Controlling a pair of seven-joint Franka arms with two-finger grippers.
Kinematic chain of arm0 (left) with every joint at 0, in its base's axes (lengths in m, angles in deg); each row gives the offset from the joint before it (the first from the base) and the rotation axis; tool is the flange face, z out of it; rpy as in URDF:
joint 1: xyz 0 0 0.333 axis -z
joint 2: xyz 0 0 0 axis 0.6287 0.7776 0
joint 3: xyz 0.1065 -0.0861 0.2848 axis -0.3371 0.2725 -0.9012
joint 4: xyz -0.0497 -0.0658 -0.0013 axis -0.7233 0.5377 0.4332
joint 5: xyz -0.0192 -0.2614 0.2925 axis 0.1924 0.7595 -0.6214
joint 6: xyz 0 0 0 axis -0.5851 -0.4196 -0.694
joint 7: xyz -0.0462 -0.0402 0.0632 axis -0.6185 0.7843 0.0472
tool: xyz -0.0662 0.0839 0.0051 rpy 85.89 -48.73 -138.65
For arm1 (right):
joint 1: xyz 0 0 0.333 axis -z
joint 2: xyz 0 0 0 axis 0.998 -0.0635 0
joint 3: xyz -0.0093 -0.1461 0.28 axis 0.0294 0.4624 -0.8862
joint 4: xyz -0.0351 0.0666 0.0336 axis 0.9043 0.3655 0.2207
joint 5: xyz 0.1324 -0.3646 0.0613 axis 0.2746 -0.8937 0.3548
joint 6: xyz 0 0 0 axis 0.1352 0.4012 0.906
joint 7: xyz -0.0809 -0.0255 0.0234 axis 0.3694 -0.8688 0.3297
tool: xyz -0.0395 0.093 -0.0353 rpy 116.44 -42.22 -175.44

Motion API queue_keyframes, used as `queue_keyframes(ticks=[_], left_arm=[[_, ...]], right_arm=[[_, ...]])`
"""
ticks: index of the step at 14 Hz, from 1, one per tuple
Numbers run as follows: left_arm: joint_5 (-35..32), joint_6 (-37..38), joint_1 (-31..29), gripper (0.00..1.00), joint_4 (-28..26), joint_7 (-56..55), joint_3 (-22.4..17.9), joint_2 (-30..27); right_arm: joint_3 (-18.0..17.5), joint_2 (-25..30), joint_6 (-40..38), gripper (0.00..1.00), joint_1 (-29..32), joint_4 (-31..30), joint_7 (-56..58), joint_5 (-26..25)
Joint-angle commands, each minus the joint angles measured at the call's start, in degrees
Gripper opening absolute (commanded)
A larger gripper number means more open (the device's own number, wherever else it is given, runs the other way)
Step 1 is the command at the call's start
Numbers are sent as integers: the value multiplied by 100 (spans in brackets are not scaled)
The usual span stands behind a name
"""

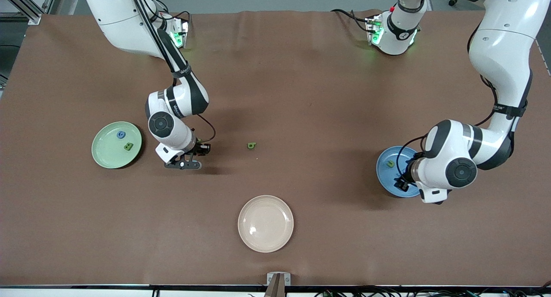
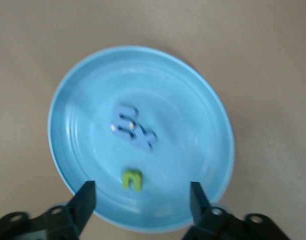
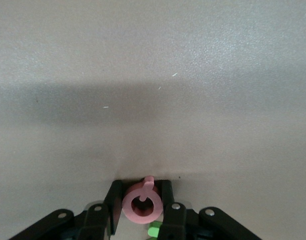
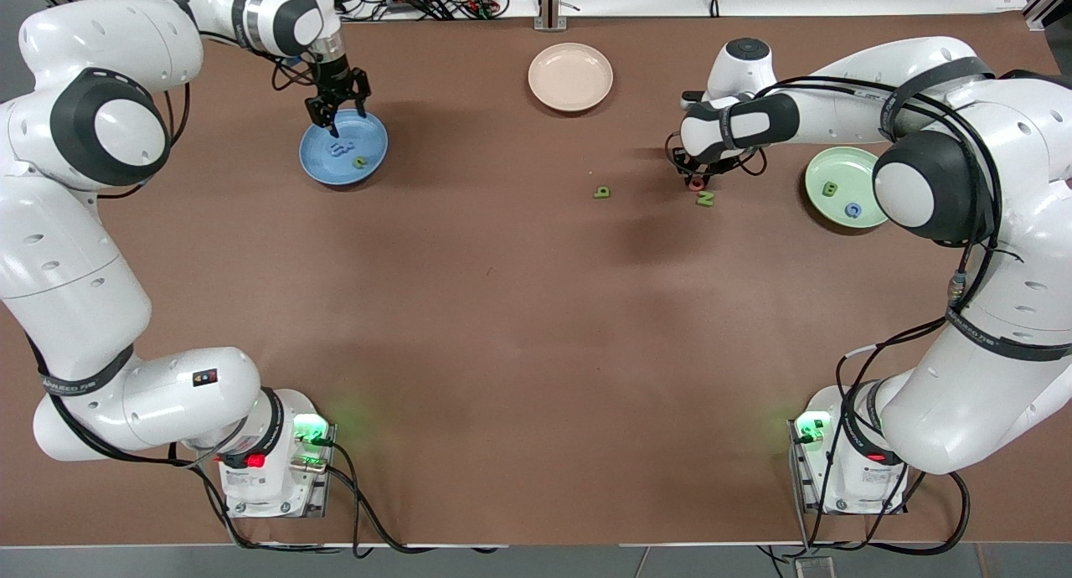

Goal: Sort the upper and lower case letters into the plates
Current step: 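Release x on the blue plate while the right gripper carries pink d, then move the left gripper to green b while the right gripper releases d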

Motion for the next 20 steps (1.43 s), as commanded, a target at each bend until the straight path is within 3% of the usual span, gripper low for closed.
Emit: queue_keyframes(ticks=[1, 4, 7, 10, 13, 16, 18, 20], left_arm=[[98, 92, -37, 100, -163, -122, 486, -372], [230, 83, 207, 100, -13, -350, 1102, -329], [142, -118, 1032, 100, -4, -368, 1166, -232], [-94, -443, 1920, 100, 442, -368, 1017, 101], [-288, -777, 2702, 99, 777, -245, 569, 347], [-210, -892, 3450, 95, 1531, -429, 24, 821], [-201, -1049, 3802, 92, 1989, -1059, -152, 1199], [-201, -1689, 3909, 90, 2061, -1884, -179, 1420]], right_arm=[[-30, 17, -43, 8, 206, -21, -29, -12], [-22, 350, -436, 8, 355, -74, 59, -12], [-21, 973, -755, 8, 794, -397, 794, -12], [-4, 1414, -773, 8, 1260, -820, 1656, -21], [5, 1643, -781, 8, 1936, -1154, 2720, -30], [5, 1582, -737, 8, 2621, -1286, 3617, -30], [5, 1564, -729, 8, 2991, -1313, 4100, -73], [14, 1564, -685, 8, 3247, -1305, 4417, -100]])
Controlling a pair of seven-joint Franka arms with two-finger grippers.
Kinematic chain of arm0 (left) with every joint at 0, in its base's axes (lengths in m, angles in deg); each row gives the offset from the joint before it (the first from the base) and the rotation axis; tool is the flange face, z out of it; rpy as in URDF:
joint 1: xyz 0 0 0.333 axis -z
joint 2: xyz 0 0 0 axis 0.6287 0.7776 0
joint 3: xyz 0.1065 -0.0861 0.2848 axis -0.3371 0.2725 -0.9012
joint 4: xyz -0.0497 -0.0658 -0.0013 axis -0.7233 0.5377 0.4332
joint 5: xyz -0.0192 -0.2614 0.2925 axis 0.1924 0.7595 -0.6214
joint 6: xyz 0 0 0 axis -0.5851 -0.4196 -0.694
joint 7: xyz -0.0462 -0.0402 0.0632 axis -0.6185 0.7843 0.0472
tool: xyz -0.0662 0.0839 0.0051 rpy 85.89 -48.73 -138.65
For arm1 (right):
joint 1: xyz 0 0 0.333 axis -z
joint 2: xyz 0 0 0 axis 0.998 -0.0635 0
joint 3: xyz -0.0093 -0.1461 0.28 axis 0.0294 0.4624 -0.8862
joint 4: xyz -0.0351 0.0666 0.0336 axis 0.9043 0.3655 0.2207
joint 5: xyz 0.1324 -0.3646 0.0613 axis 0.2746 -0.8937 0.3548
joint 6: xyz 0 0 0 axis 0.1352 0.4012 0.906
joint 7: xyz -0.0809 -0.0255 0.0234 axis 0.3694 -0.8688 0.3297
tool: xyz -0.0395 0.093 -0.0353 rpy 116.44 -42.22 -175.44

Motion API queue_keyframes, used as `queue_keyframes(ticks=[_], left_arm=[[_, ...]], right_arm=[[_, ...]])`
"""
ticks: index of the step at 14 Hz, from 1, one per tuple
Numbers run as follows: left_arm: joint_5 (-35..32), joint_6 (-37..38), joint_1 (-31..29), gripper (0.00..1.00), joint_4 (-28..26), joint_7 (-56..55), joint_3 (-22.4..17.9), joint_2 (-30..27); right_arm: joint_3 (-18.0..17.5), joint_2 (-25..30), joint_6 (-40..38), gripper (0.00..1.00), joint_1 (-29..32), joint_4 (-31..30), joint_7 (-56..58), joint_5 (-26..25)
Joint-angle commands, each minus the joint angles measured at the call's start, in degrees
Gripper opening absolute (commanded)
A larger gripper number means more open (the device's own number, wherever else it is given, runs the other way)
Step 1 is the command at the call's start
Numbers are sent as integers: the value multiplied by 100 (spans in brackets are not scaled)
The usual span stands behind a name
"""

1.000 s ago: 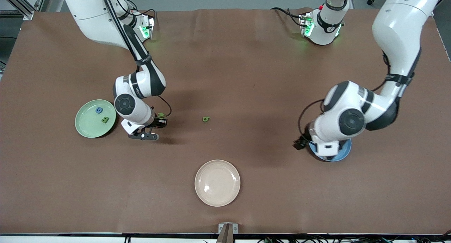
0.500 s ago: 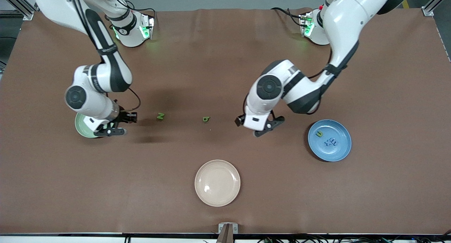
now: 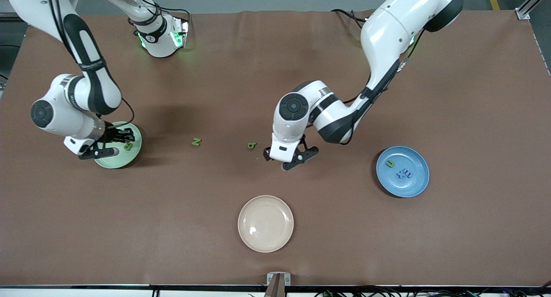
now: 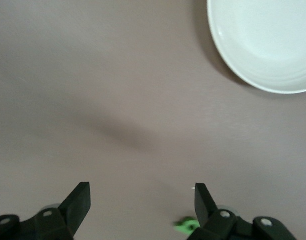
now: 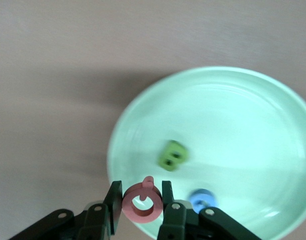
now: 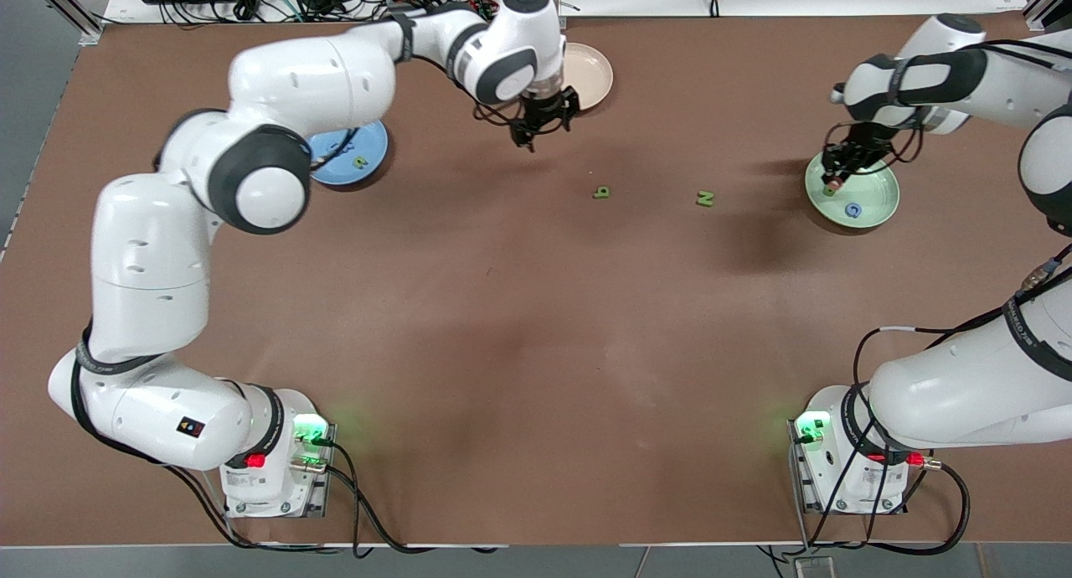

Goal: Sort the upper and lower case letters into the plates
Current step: 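Move the left gripper to green b while the right gripper releases d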

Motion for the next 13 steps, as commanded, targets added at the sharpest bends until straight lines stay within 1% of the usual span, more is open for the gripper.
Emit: queue_keyframes(ticks=[1, 2, 4, 5, 7, 9, 11, 13], left_arm=[[-55, -712, 228, 89, 432, -1066, -60, 495], [-55, -872, 342, 88, 432, -1454, -86, 557], [-55, -1066, 553, 87, 432, -2350, -296, 610], [-55, -1102, 589, 87, 432, -2772, -358, 619], [-46, -1102, 694, 86, 415, -3476, -359, 681], [24, -1094, 817, 83, 406, -3934, -394, 751], [243, -1093, 905, 81, 397, -4321, -411, 786], [305, -1102, 993, 78, 414, -4463, -420, 856]], right_arm=[[-104, 100, 204, 8, 364, -137, 426, -109], [-104, -5, 387, 8, 478, -119, 584, -170], [-104, -259, 809, 8, 690, -111, 848, -232], [-96, -347, 907, 8, 708, -102, 910, -241], [-96, -506, 951, 9, 865, -58, 928, -381], [-96, -568, 1022, 9, 919, -40, 937, -408], [-96, -577, 1039, 9, 954, -31, 937, -495], [-104, -586, 1057, 11, 972, -40, 937, -531]])
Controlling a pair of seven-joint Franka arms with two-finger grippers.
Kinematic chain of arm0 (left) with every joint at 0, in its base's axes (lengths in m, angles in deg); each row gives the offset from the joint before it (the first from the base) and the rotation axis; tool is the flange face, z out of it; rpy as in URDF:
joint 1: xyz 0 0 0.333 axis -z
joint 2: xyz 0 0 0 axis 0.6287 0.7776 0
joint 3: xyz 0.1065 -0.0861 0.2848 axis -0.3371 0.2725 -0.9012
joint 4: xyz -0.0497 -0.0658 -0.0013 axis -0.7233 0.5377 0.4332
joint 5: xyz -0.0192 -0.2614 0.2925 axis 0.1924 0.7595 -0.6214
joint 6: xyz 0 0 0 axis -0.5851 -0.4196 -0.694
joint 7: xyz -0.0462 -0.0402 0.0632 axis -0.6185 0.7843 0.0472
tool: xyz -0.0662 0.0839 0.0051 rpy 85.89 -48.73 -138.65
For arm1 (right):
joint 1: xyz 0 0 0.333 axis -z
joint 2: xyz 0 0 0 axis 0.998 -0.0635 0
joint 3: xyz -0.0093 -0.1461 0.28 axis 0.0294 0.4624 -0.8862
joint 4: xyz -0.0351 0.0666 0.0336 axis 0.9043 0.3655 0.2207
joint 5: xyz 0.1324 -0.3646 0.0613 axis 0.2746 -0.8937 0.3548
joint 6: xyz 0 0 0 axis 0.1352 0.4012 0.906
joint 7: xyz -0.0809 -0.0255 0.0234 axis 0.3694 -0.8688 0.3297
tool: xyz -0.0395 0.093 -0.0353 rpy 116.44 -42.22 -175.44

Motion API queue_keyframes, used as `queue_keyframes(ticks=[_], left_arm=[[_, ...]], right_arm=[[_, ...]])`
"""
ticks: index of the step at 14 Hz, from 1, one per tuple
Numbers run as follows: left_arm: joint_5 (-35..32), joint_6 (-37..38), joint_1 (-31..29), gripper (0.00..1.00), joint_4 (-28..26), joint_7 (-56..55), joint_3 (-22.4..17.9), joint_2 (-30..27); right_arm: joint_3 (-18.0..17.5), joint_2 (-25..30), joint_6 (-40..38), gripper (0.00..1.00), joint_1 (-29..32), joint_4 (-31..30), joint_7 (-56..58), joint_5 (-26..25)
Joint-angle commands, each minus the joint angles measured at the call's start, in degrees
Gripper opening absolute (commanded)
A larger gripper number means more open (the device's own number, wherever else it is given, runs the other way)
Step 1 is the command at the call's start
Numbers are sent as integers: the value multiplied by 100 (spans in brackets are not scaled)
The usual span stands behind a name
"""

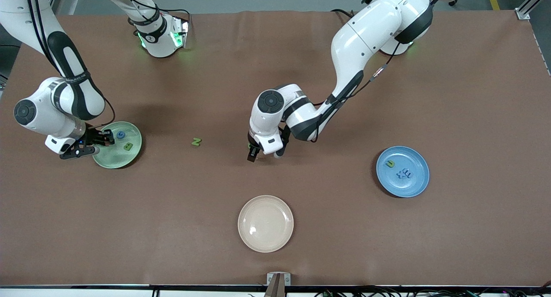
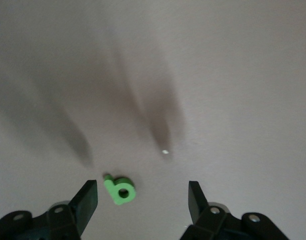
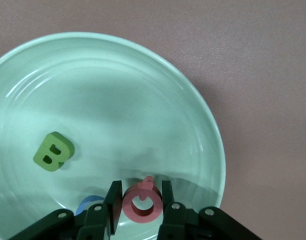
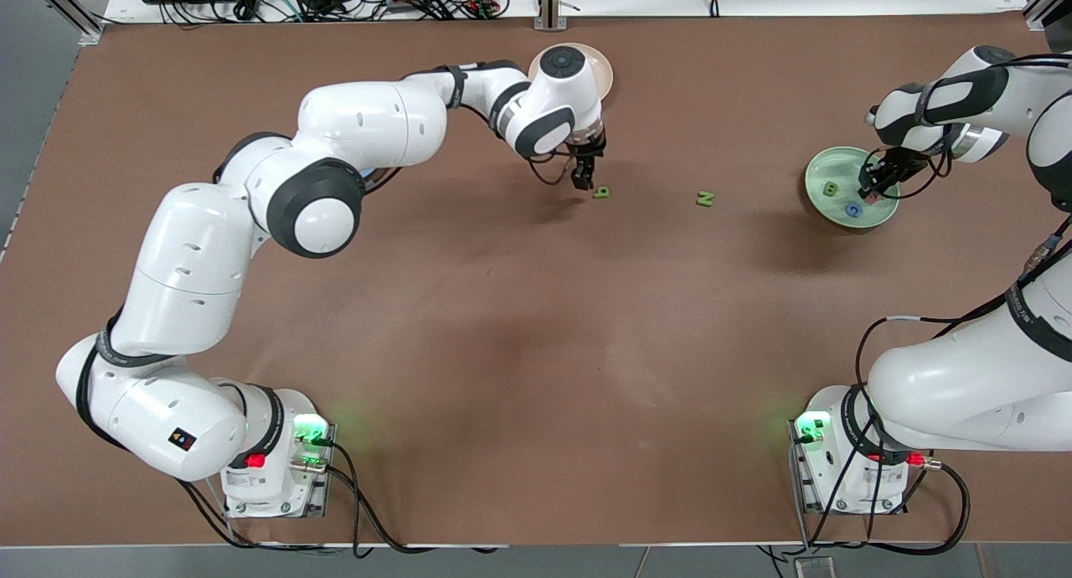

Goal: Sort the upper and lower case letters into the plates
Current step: 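Move the left gripper to green b while the right gripper releases d, then grasp green b with the left gripper while the right gripper grasps green N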

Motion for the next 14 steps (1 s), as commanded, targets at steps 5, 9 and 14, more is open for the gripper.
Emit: queue_keyframes(ticks=[5, 9, 14], left_arm=[[381, -139, 254, 71, 210, -322, -119, 243], [408, -201, 298, 67, 219, -375, -154, 313], [504, -210, 368, 58, 288, -384, -154, 331]], right_arm=[[-102, 35, 7, 70, 123, -14, 57, -120], [-120, 271, -185, 99, -96, 64, -22, -120], [-146, 746, -1566, 98, -806, 320, -1661, -85]])
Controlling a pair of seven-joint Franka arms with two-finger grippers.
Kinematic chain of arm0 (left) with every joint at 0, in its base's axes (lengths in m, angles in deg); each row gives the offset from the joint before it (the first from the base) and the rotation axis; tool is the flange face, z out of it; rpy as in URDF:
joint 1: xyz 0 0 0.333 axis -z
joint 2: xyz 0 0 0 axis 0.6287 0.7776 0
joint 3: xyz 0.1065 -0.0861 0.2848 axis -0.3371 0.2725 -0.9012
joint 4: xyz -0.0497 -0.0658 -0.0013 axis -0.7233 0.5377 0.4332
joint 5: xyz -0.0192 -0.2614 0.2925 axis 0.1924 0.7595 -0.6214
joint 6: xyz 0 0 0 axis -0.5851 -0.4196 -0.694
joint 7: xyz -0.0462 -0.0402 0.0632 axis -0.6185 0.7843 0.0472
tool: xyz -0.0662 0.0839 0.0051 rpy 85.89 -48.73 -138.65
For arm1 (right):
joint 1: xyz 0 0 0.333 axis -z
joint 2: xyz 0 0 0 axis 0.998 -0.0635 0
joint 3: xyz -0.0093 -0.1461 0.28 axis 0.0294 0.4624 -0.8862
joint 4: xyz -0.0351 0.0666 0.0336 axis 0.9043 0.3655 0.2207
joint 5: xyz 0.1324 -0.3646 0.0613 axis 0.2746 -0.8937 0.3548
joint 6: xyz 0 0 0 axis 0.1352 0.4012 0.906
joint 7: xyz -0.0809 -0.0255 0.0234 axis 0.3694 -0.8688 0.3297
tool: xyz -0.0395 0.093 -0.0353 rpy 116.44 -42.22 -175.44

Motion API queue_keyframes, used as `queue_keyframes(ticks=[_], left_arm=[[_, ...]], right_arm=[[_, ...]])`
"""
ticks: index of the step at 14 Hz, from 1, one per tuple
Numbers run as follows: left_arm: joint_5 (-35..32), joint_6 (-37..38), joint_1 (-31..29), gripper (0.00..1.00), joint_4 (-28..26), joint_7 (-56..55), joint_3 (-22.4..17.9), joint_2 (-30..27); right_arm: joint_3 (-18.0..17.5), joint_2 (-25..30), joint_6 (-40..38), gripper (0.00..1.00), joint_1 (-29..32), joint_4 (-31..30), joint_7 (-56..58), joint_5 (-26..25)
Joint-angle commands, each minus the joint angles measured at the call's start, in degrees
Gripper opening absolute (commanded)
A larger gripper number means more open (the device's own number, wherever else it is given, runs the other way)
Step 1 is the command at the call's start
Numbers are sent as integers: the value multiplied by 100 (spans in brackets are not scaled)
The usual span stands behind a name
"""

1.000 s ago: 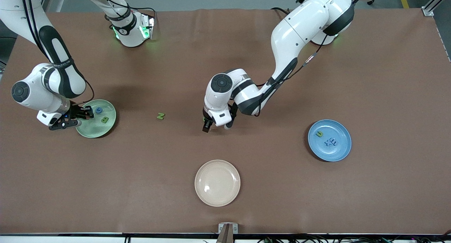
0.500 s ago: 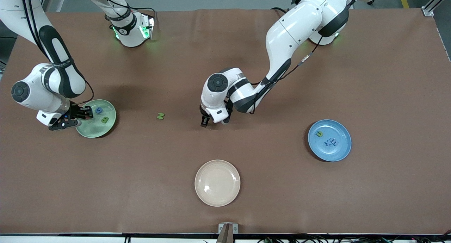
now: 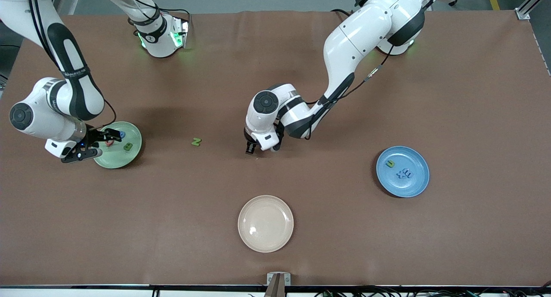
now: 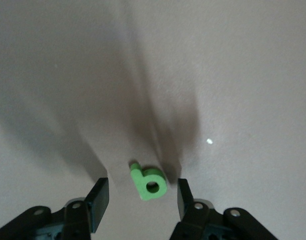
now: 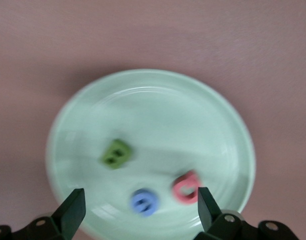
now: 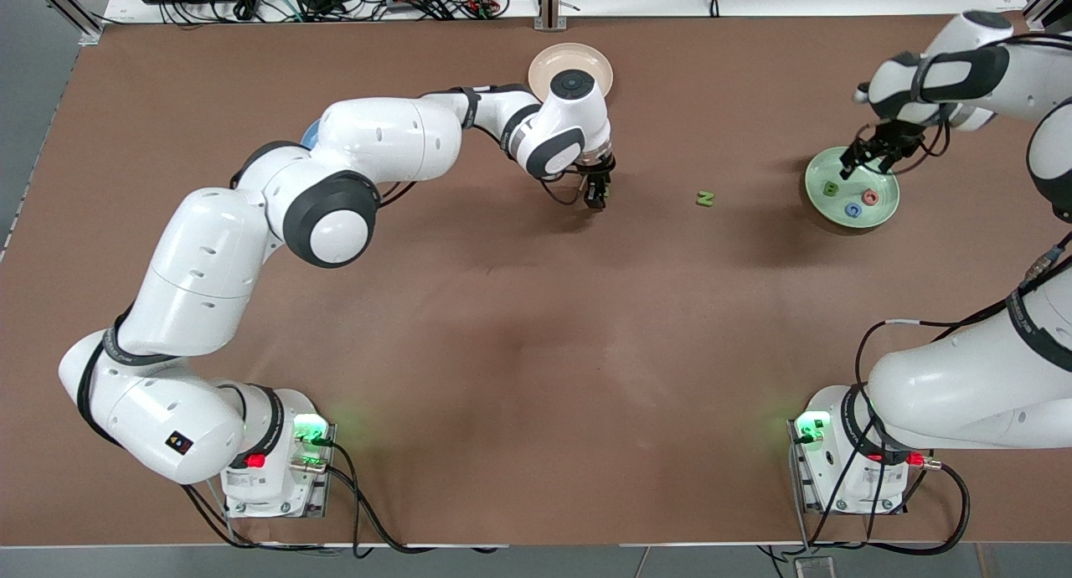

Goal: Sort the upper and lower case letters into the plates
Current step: 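Grasp green b with the left gripper while the right gripper grasps green N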

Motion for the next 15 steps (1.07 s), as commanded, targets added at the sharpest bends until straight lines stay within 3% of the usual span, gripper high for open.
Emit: queue_keyframes(ticks=[1, 8, 11, 15], left_arm=[[189, -63, 106, 57, 237, -48, -104, 115], [198, -142, 106, 55, 264, -31, -157, 177], [198, -247, 106, 45, 264, -31, -157, 185], [198, -265, 150, 39, 264, -31, -227, 273]], right_arm=[[-8, 294, -186, 98, -525, -151, -1091, -33], [-8, 224, 717, 97, -2273, -319, -3507, 801], [-8, -30, 1218, 98, -3048, -310, -4668, 898], [1, -470, 1730, 100, -3322, -319, -4908, 890]])
